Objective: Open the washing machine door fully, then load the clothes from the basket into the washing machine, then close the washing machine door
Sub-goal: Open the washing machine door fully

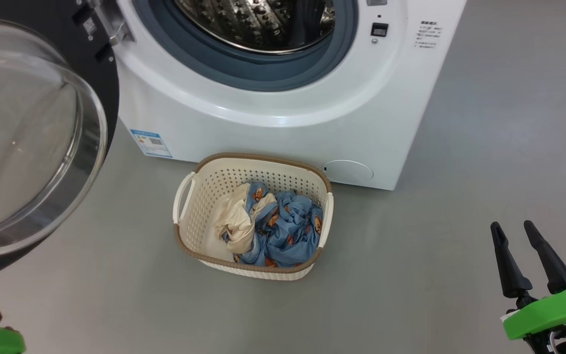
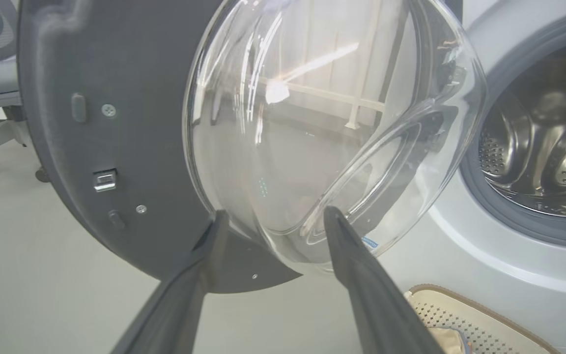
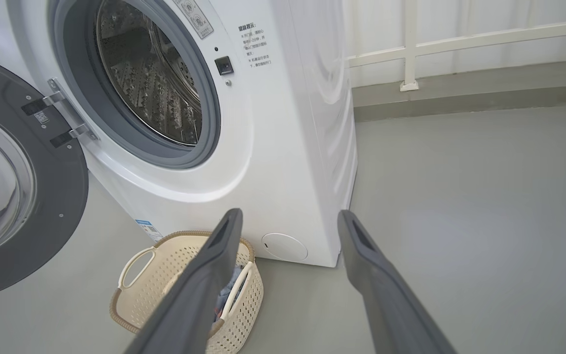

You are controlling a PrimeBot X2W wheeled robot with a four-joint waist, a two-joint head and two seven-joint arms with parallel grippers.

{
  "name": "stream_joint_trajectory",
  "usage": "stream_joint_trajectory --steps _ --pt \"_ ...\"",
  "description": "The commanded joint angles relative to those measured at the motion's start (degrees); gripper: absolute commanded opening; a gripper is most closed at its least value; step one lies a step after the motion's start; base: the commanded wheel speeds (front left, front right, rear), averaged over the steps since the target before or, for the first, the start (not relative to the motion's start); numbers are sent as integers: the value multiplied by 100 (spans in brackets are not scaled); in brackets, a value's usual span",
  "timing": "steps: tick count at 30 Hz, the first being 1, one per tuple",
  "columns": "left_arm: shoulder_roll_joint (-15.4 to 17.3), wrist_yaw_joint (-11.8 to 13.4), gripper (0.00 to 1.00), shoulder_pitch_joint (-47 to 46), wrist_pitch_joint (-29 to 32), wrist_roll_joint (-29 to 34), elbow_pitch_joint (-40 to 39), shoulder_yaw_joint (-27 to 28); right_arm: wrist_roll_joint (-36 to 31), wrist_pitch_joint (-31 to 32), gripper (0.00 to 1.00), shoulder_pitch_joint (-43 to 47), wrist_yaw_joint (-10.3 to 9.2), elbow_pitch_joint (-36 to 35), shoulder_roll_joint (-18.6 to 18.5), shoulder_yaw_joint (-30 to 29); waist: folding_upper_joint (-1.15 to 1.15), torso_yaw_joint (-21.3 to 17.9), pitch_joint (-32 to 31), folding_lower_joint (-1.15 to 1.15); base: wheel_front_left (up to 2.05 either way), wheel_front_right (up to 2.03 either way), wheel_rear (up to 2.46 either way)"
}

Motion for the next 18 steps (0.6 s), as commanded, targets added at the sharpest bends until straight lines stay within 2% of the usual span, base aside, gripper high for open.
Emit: stream_joint_trajectory --steps 1,18 --pt "199 -13 100 104 -32 -87 -254 31 -15 -76 100 87 8 -143 -41 101 0 -123 -51 0 0 0 0" --pt "216 -14 100 568 -32 -576 -951 -1317 -69 -76 100 65 8 -176 98 -21 0 -994 -44 0 0 0 0"
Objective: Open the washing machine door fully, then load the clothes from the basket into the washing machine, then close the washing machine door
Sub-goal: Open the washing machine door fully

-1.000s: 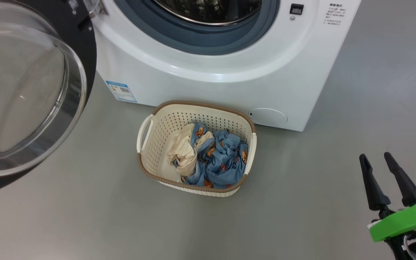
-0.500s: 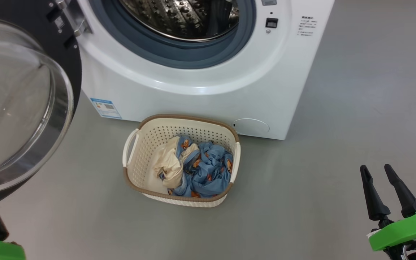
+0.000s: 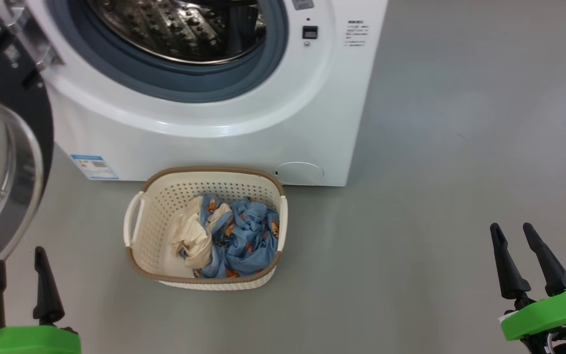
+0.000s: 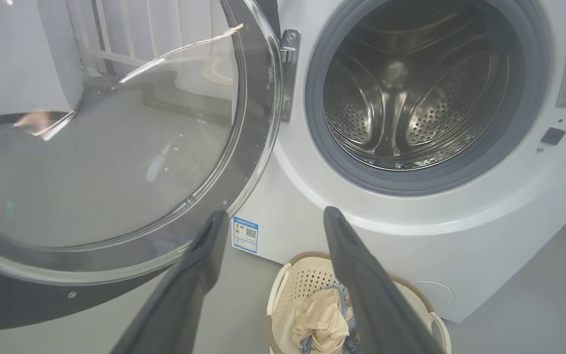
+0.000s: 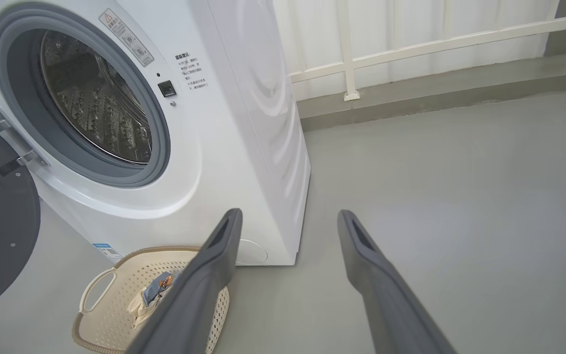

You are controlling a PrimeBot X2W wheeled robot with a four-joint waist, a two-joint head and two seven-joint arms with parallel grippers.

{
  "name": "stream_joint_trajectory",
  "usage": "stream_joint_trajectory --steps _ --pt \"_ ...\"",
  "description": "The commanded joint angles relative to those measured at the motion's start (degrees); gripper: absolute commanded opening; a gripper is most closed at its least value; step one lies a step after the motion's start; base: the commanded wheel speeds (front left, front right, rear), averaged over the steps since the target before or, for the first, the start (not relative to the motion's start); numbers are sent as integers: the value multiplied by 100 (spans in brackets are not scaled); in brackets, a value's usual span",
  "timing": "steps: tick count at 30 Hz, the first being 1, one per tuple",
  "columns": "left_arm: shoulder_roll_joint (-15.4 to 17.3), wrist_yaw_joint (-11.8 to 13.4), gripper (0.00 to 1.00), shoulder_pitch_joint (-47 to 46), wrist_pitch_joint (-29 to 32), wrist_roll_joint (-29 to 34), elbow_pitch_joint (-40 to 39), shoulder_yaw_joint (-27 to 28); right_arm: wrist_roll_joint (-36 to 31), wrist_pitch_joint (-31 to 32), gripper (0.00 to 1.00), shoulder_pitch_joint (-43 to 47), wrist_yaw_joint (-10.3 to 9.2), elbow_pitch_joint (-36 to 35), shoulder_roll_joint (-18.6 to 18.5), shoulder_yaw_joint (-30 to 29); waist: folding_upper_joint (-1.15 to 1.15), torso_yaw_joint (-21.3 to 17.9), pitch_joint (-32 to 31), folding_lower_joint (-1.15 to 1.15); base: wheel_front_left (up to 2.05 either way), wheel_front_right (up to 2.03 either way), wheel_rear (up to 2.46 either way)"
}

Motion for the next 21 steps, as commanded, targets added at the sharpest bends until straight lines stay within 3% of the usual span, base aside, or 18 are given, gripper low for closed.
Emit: stream_joint_trajectory --steps 1,12,21 --pt "225 -14 100 -25 -32 -73 -197 96 -73 -76 100 -3 8 -148 -58 73 0 -230 20 0 0 0 0" --pt "470 -14 100 23 -32 -313 -399 -775 -63 -76 100 -11 8 -171 -26 20 0 -739 82 0 0 0 0" --pt "572 -14 100 112 -32 -393 -437 -1271 -61 -76 100 39 8 -202 -30 -16 0 -928 42 0 0 0 0"
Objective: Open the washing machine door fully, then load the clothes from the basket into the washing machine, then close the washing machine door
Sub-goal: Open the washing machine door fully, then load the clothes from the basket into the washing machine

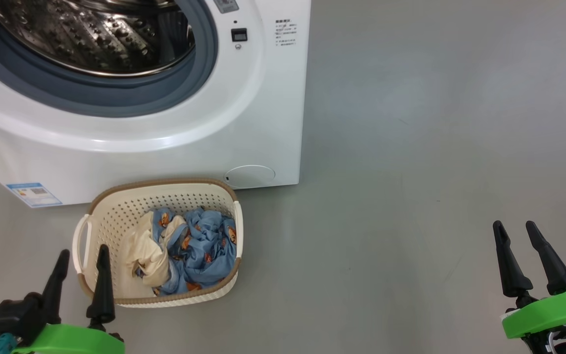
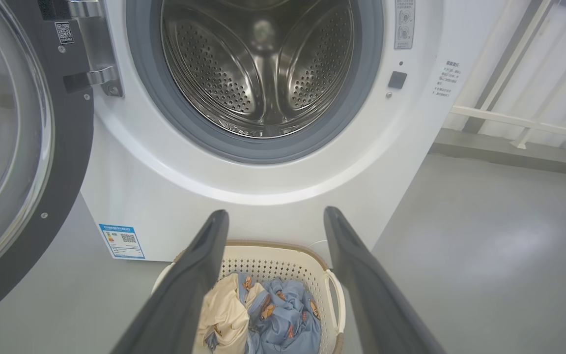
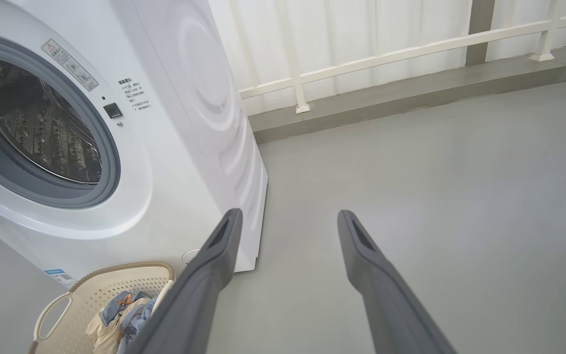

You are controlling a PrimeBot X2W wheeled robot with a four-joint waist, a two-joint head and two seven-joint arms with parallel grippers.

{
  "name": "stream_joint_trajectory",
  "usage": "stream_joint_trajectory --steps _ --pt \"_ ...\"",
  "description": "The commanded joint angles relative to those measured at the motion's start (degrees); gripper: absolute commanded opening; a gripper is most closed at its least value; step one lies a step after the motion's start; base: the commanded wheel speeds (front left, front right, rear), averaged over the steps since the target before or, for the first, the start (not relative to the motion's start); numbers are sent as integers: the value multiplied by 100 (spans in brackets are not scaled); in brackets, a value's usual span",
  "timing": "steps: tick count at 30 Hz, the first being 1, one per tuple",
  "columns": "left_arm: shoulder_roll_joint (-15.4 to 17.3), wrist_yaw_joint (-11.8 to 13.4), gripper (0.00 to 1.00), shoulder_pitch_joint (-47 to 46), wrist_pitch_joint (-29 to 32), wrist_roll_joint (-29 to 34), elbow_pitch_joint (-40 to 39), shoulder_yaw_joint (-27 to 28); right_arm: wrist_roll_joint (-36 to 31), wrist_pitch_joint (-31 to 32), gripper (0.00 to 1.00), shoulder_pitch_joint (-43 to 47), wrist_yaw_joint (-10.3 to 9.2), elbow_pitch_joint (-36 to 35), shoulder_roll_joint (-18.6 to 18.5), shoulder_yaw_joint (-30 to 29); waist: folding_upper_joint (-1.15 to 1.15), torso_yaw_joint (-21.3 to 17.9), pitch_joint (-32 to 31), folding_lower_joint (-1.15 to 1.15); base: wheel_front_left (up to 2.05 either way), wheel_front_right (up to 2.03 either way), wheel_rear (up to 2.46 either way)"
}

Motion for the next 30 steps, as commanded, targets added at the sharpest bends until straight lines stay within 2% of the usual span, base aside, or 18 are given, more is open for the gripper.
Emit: stream_joint_trajectory --steps 1,11,30 --pt "191 -14 100 -11 -33 -48 -149 121 -62 -76 100 48 8 -152 -92 88 0 -32 -23 0 0 0 0" --pt "209 -14 100 98 -33 -168 -228 13 -69 -76 100 108 8 -139 -71 87 0 -58 -71 0 0 0 0" --pt "144 -14 100 148 -33 -191 -169 216 -152 -76 100 148 8 -136 -67 127 0 -20 -39 0 0 0 0"
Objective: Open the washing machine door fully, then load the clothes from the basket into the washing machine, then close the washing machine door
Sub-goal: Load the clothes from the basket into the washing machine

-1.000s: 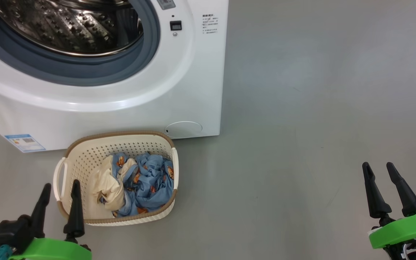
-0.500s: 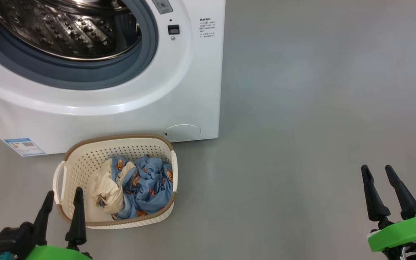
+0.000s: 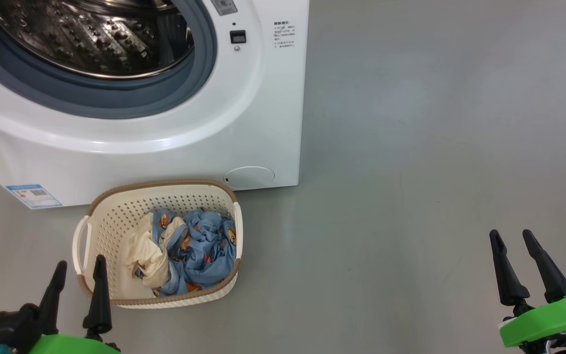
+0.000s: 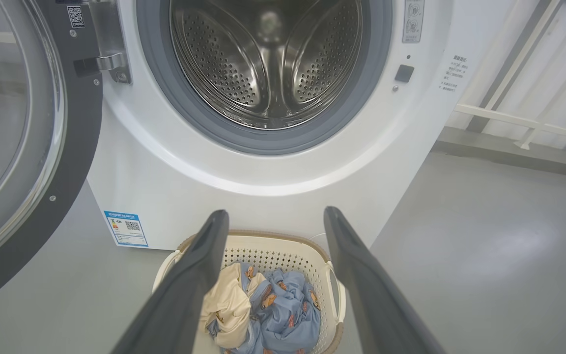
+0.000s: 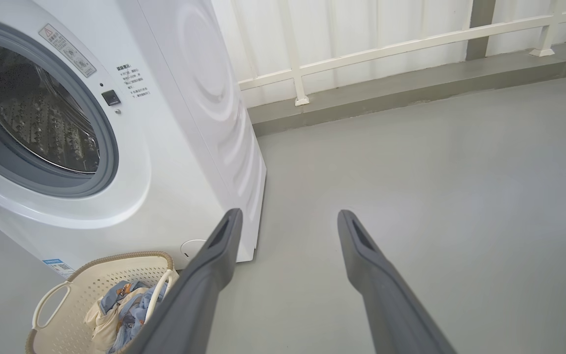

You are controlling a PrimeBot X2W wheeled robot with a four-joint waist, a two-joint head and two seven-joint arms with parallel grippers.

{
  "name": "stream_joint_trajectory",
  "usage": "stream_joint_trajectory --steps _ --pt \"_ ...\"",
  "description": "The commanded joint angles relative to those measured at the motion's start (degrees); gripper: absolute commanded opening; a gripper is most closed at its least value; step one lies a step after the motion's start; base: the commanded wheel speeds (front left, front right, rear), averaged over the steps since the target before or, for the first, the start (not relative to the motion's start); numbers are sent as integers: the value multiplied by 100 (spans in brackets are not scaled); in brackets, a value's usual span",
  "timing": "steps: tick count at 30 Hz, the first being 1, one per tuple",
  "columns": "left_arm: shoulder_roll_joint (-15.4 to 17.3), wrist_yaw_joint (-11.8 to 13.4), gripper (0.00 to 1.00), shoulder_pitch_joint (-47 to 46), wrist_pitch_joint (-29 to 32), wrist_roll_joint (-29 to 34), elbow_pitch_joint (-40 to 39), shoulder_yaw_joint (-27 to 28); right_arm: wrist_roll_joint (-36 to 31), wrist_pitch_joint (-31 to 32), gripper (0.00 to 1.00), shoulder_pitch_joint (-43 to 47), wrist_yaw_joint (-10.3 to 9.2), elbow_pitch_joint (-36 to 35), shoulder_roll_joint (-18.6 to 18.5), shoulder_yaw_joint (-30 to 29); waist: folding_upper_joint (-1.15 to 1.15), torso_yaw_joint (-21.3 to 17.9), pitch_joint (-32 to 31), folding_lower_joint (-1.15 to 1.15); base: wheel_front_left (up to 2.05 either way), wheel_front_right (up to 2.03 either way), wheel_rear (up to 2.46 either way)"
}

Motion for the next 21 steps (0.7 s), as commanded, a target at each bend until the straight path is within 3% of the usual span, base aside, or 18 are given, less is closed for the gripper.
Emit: stream_joint_trajectory --steps 1,10,21 --pt "93 -14 100 -70 -33 -66 -91 228 -30 -76 100 17 8 -135 -108 115 0 5 12 0 0 0 0" --pt "111 -14 100 -134 -33 -138 -142 173 -59 -76 100 -12 8 -154 -100 117 0 24 115 0 16 -36 20" --pt "118 -14 100 -219 -33 -139 -172 157 -82 -76 100 -66 8 -164 -70 103 0 59 202 0 102 -147 45"
